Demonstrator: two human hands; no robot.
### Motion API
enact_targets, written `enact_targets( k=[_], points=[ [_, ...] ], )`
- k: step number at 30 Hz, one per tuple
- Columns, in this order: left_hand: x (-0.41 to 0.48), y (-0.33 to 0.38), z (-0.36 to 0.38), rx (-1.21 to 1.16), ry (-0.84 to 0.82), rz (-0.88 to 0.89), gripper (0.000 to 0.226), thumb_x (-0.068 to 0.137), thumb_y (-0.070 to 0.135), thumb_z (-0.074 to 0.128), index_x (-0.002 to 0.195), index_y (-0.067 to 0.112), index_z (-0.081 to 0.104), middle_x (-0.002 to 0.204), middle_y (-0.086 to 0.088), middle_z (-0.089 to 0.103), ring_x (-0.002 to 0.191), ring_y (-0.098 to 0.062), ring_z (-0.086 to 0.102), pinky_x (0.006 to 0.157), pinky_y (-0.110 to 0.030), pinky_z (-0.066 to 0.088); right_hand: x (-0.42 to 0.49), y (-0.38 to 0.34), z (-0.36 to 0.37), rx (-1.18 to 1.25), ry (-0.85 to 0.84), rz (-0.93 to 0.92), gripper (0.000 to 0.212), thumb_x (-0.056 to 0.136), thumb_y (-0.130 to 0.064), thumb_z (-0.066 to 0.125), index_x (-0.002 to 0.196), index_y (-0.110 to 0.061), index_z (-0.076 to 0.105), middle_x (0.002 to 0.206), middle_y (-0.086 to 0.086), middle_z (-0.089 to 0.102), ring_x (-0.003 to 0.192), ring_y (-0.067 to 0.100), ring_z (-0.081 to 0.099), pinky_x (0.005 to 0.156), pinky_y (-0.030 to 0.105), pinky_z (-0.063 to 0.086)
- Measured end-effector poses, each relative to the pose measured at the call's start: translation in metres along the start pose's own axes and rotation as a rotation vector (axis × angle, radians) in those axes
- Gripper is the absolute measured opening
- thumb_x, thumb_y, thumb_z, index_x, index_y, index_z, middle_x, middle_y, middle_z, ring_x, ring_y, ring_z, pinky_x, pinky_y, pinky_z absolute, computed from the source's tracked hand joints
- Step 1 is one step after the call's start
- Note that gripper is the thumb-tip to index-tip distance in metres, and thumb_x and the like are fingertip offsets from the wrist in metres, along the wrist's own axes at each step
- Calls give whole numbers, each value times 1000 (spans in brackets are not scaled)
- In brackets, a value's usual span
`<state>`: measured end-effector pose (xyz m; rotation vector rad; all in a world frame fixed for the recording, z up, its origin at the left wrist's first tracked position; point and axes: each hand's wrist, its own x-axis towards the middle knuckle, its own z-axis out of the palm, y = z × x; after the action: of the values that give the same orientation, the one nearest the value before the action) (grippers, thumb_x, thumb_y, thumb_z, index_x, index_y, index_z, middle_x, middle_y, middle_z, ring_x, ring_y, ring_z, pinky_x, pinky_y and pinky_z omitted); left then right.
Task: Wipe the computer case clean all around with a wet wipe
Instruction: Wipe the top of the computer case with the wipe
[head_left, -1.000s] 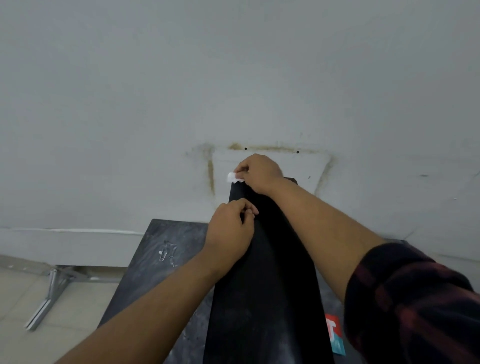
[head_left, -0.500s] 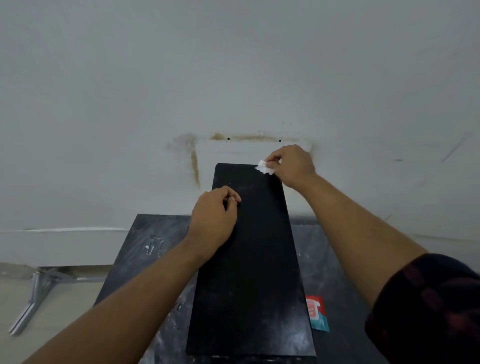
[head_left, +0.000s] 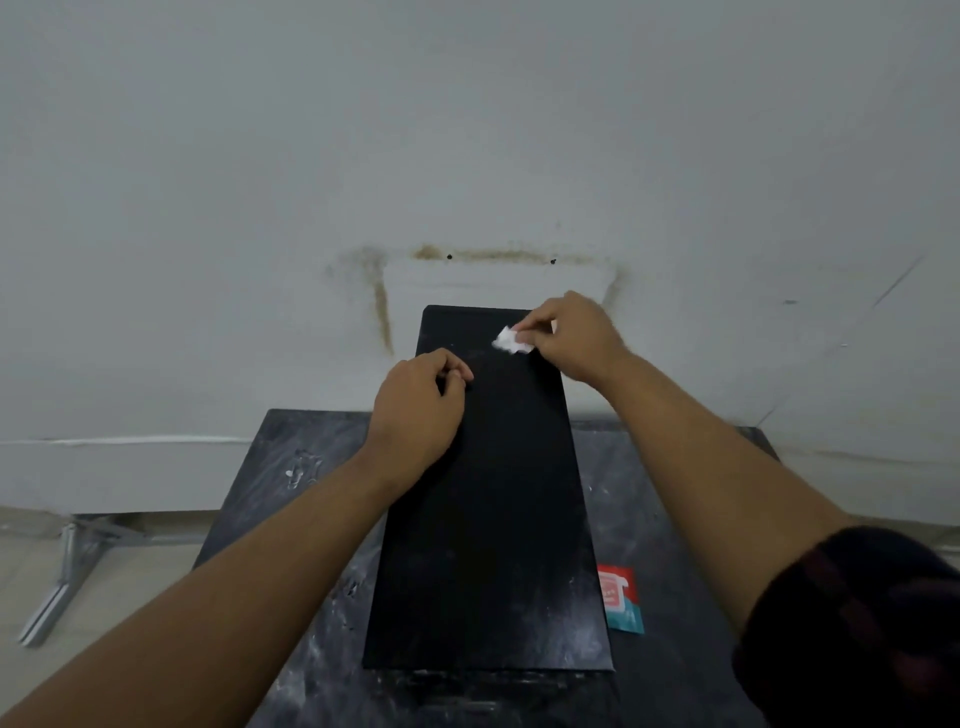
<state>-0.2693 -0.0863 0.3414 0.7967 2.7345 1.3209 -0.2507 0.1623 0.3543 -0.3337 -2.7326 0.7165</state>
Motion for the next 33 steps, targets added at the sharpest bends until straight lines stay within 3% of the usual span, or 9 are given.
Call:
enact_targets(
  k=[2,5,9,14,16,20,27,30,33],
  points=[
    [-1,0,0,-2,3,8,23,106,19,53,96,30,70,77,9,69,64,-11,63,62,-22,46,0,10,-5,-49,150,118,11,93,-30,75,96,-33,85,99,-16,79,97,8,65,95,40,52],
    [-3,-1,0,-10,2,10,23,106,19,53,96,30,71,80,10,70,65,-10,62,63,-24,48,-3,8,2,-31,203,250,16,95,-27,69,94,-33,83,96,-14,79,93,14,69,94,44,55],
    [-1,-1,1,-13,5,11,24,106,19,53,95,31,71,81,10,70,65,-10,62,65,-26,51,-12,6,9,132,250,374,14,98,-25,70,99,-25,84,102,-7,80,99,17,72,83,28,53],
    [-2,-1,0,-16,8,14,24,106,19,53,95,30,71,82,9,71,68,-12,64,67,-28,55,-26,7,-3,169,182,346,12,92,-19,76,85,-21,84,91,-9,80,88,9,72,67,17,46],
    [-2,0,0,-7,7,18,24,106,19,52,95,29,71,83,9,71,69,-13,65,68,-30,56,-36,6,-7,176,154,330,10,92,-20,78,86,-22,85,91,-11,79,88,6,72,70,16,49],
    [-1,-1,0,-11,5,20,24,106,20,52,95,30,71,83,8,71,69,-14,66,67,-31,56,-61,-1,-8,101,118,252,10,94,-21,77,91,-23,86,87,-10,78,84,9,71,77,29,56],
    [-2,-2,-1,12,-1,42,24,107,22,50,96,29,71,85,9,70,73,-12,66,71,-31,57,-101,-6,-9,158,120,226,8,94,-26,80,98,-28,86,85,-15,76,79,-2,67,70,17,45],
    [-4,-4,0,4,2,62,24,106,23,50,96,30,71,88,10,71,77,-11,66,72,-26,55,-121,-11,-13,142,71,205,6,93,-23,81,96,-25,86,81,-16,74,71,-8,63,62,4,37],
    [-4,-7,-1,-17,10,69,24,105,22,51,96,29,72,92,12,72,82,-9,67,75,-22,54,-141,-17,-23,147,0,185,9,92,-24,83,99,-29,86,89,-17,77,77,-6,65,67,9,41]
  ],
)
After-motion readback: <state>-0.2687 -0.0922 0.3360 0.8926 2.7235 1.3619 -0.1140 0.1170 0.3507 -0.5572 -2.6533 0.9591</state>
